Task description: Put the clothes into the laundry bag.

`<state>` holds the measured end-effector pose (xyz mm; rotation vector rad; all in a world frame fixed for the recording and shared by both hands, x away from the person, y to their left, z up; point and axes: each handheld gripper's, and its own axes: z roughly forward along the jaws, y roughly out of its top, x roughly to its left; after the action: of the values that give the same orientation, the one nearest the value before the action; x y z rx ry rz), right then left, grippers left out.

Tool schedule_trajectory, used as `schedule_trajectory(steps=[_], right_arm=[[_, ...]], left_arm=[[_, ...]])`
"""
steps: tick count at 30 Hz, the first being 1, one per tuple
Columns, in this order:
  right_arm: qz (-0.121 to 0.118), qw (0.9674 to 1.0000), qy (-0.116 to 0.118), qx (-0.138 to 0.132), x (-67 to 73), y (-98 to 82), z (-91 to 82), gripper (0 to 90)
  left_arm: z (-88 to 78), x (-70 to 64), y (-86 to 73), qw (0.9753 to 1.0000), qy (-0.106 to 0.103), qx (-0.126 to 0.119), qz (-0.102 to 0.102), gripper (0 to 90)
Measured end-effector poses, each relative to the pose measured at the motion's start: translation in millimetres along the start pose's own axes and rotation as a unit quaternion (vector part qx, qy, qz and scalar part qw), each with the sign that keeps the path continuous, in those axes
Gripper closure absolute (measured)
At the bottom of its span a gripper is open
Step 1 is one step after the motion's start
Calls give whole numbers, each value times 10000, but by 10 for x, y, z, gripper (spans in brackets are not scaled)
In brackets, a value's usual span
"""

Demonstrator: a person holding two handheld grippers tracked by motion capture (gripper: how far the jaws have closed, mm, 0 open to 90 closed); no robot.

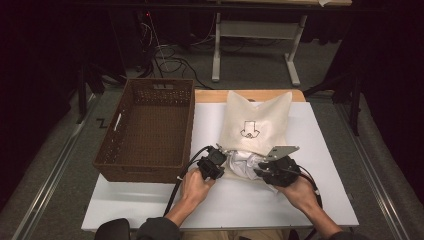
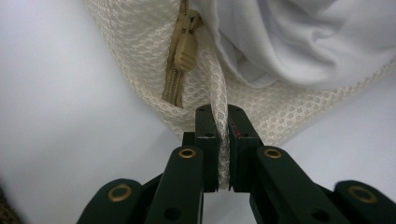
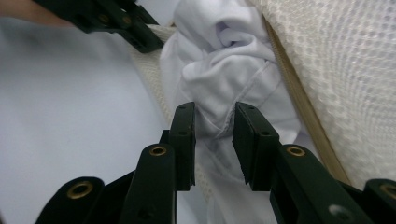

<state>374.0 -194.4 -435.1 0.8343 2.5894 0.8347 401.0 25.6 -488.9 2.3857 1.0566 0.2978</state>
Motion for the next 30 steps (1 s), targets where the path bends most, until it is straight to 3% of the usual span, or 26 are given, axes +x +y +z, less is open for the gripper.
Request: schedule_trajectory(steps=[4,13,18,21,23,28,30], right_arm=[[-73,9994,-242,238,15,65,210,718],[45,9982,-565,206,-78,238,449,815],[131,9936,-1099,244,-218,326,590,820],[397,9908,-1259,289,-359,337,649,820],[514,9913,-1193,217,-380,330,636,814],[219,9954,-929,40,-199,281,448,785],[119,9970,-752,160,-132,246,385,776]], left_arm=[[-37,-1,-69,9998,-109,-162,-6,848],[-99,38,-138,9996,-178,-215,57,853],[-167,46,-181,9994,-184,-308,-38,856],[-202,46,-196,9990,-206,-380,-81,856],[-200,48,-199,9990,-217,-368,-96,854],[-191,70,-225,9988,-330,-324,-166,848],[-189,62,-228,9987,-337,-333,-182,848]])
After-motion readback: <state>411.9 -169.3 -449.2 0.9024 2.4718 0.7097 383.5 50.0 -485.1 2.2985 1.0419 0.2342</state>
